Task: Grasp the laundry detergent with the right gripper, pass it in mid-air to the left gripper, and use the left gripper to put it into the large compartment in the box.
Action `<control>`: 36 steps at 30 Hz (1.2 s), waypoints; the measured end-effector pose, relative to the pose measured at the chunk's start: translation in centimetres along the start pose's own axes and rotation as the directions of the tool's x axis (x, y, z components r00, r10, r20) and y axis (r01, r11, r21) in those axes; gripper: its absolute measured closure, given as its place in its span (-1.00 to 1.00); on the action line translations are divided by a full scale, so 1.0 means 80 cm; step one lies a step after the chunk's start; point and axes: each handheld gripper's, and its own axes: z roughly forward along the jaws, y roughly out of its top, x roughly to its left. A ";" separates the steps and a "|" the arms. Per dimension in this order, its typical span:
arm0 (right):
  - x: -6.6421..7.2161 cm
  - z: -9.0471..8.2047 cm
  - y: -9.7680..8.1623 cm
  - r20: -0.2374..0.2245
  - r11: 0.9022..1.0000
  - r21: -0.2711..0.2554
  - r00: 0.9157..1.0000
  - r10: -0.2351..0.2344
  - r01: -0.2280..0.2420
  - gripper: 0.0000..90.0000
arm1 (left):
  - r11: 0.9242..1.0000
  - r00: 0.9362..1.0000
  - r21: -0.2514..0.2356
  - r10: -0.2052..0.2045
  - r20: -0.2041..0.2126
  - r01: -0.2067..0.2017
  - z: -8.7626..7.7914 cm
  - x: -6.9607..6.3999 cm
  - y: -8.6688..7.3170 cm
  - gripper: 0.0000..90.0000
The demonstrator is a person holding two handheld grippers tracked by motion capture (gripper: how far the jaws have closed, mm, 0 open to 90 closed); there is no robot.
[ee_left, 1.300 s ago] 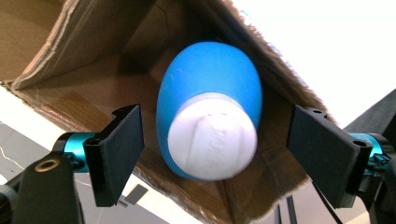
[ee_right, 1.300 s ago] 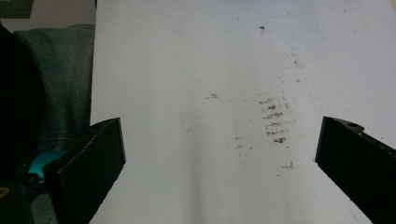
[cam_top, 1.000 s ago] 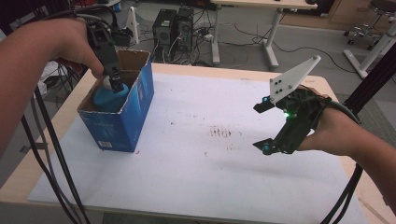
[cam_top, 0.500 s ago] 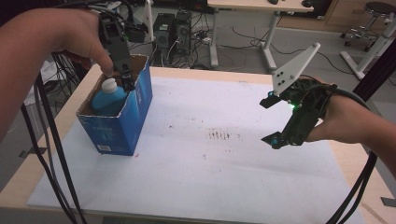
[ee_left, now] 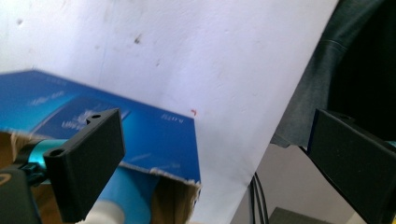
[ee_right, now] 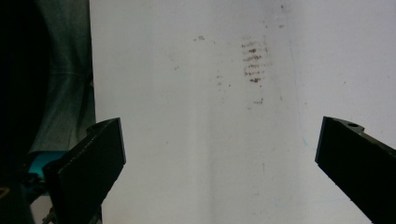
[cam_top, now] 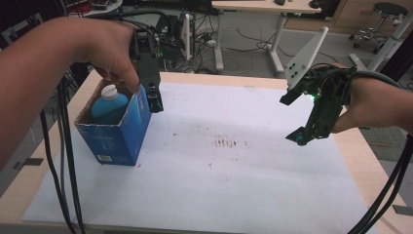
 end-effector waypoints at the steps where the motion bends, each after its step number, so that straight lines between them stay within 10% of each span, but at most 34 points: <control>1: -0.001 0.000 0.000 -0.001 1.000 0.012 1.000 -0.002 0.003 -0.98 | 1.000 1.000 0.007 0.012 -0.001 -0.012 0.001 -0.001 0.003 -0.91; 18: -0.001 0.018 -0.004 -0.057 0.983 0.178 0.997 -0.042 0.052 -0.98 | 0.987 0.987 0.043 0.159 -0.041 -0.157 0.048 -0.014 0.036 -0.96; 36: -0.010 0.010 0.000 -0.047 0.982 0.179 0.998 -0.049 0.056 -0.98 | 0.985 0.985 0.045 0.169 -0.041 -0.167 0.054 -0.011 0.034 -0.96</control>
